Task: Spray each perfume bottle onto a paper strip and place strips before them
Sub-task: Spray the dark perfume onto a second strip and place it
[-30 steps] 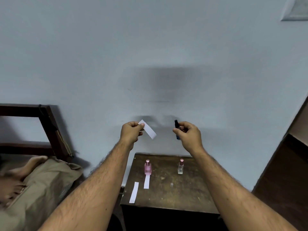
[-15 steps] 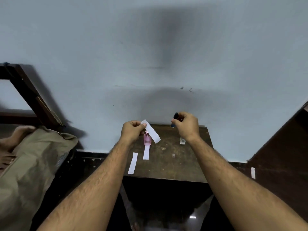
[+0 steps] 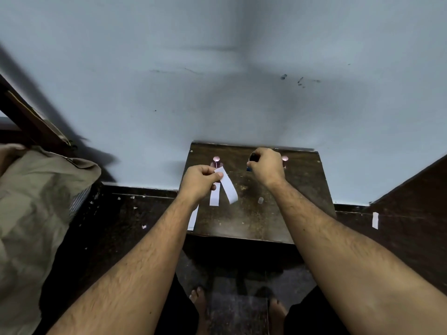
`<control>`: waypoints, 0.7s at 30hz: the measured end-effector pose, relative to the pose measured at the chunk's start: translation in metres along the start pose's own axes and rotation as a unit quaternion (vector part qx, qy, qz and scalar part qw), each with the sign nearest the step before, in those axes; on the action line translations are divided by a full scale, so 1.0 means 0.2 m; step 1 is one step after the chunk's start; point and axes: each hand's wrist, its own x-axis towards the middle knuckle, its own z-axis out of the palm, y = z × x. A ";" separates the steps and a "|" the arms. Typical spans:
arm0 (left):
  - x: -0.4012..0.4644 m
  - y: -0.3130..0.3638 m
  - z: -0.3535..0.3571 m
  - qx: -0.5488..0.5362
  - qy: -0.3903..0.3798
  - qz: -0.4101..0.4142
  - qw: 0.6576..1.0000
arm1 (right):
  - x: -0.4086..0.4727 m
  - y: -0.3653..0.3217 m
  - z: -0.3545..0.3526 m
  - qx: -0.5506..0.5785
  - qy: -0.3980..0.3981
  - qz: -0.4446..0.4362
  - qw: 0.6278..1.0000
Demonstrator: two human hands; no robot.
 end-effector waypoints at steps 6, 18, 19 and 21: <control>0.08 -0.09 0.05 0.020 -0.004 0.002 1.000 | 0.07 0.03 0.12 -0.032 -0.022 0.006 0.999; 0.13 -0.14 0.10 0.033 -0.021 -0.003 0.999 | 0.15 0.08 0.20 -0.024 -0.021 0.022 0.999; 0.13 -0.14 0.11 0.033 -0.022 -0.002 0.999 | 0.15 0.08 0.20 -0.023 -0.023 0.022 0.999; 0.13 -0.14 0.11 0.032 -0.023 -0.001 0.999 | 0.15 0.09 0.20 -0.023 -0.027 0.019 0.999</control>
